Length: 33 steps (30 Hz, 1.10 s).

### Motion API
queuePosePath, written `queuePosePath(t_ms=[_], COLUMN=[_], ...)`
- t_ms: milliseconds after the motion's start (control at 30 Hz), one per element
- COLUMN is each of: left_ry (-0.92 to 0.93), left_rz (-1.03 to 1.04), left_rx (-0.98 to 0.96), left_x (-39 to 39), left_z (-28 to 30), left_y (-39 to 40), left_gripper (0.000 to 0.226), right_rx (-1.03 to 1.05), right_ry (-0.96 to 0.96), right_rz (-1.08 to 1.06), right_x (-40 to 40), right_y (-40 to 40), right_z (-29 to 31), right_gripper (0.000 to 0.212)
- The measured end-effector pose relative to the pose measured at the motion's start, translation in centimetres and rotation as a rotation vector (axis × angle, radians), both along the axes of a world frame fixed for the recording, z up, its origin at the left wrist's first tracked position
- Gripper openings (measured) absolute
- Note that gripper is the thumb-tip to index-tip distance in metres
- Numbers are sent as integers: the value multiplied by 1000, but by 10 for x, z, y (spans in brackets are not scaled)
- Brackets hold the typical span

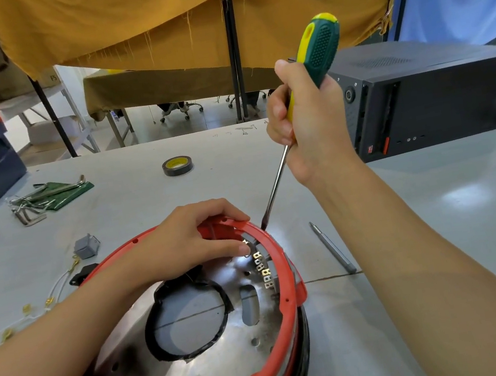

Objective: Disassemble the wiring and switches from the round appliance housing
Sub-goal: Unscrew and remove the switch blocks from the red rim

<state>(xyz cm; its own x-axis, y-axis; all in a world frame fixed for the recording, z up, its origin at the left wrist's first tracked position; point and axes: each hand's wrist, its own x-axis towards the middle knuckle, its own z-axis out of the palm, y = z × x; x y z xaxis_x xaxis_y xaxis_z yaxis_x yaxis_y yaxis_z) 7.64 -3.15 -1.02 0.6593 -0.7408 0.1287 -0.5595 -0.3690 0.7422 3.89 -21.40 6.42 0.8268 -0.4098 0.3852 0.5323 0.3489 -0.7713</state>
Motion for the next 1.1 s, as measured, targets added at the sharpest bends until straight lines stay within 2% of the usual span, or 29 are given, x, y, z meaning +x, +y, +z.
queuePosePath(t_ms=[233,500,700,900,1100], left_ry=[-4,-27,-48,-76,-84], left_rz=[2,-4,5,14,24], left_rx=[1,26,12,7,-1], left_x=[-2,-1,2,3,3], left_z=[2,2,-2,-5,-6], left_y=[-1,-1,-2,-3,-4], left_gripper=[35,33,31,36,38], right_rx=[-25,-205,-363,-429,-636], right_ry=[11,-45,-124,-164,-161], right_rz=[16,220,139,96,8], right_x=[0,-5,-14,-23,-23], right_y=[4,23,41,45,61], right_z=[0,5,4,0,-4], right_gripper=[18,23,22,26,29])
